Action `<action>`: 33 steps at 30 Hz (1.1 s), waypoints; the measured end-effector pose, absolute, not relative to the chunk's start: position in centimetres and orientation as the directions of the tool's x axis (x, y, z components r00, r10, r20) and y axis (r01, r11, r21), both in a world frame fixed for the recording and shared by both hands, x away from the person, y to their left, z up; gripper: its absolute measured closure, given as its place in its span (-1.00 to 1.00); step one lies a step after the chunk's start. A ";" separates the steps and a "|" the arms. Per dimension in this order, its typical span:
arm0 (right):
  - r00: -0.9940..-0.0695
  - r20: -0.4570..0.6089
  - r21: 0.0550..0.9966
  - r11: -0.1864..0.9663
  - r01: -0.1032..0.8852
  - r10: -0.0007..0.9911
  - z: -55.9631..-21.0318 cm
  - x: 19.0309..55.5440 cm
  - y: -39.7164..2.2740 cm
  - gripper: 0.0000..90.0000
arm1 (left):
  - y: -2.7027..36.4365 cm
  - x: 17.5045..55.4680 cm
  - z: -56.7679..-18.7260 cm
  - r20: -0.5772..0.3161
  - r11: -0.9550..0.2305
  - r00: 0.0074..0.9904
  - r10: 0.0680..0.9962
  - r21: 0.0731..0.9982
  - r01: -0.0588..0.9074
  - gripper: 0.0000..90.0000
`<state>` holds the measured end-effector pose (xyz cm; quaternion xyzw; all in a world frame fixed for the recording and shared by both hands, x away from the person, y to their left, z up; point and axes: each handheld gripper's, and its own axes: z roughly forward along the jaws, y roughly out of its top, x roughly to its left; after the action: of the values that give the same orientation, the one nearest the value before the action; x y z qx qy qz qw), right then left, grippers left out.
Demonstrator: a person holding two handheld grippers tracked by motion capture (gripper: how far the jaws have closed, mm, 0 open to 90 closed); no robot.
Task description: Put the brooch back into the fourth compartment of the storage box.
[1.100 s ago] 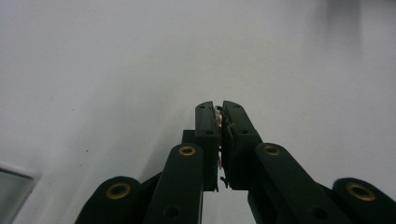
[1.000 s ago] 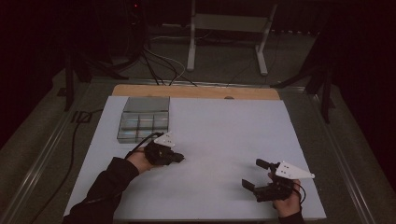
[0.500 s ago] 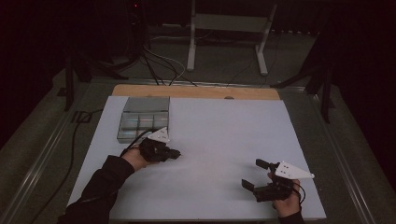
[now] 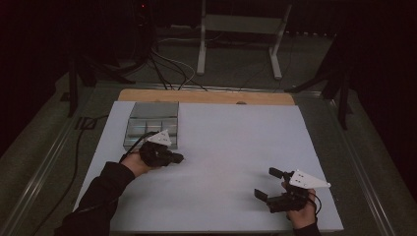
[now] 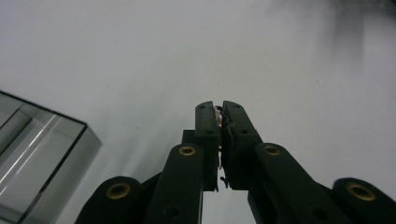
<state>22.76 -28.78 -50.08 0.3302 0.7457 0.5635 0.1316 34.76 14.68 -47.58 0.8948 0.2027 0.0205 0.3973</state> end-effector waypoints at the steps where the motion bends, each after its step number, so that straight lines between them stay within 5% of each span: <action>1: -0.748 0.176 0.927 0.148 0.345 0.640 -50.1 22.8 -28.8 -1.00 | 14.9 34.8 -47.6 -0.128 -0.599 0.915 0.383 0.720 0.351 0.96; 33: -0.750 0.176 0.924 0.157 0.350 0.638 -50.2 22.8 -28.6 -1.00 | 22.2 36.4 -47.0 -0.124 -0.529 0.849 0.514 0.733 0.428 0.95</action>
<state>22.84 -28.62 -50.23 0.3295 0.7495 0.5596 0.1288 36.42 22.19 -47.02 0.8728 0.2698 0.0533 0.4032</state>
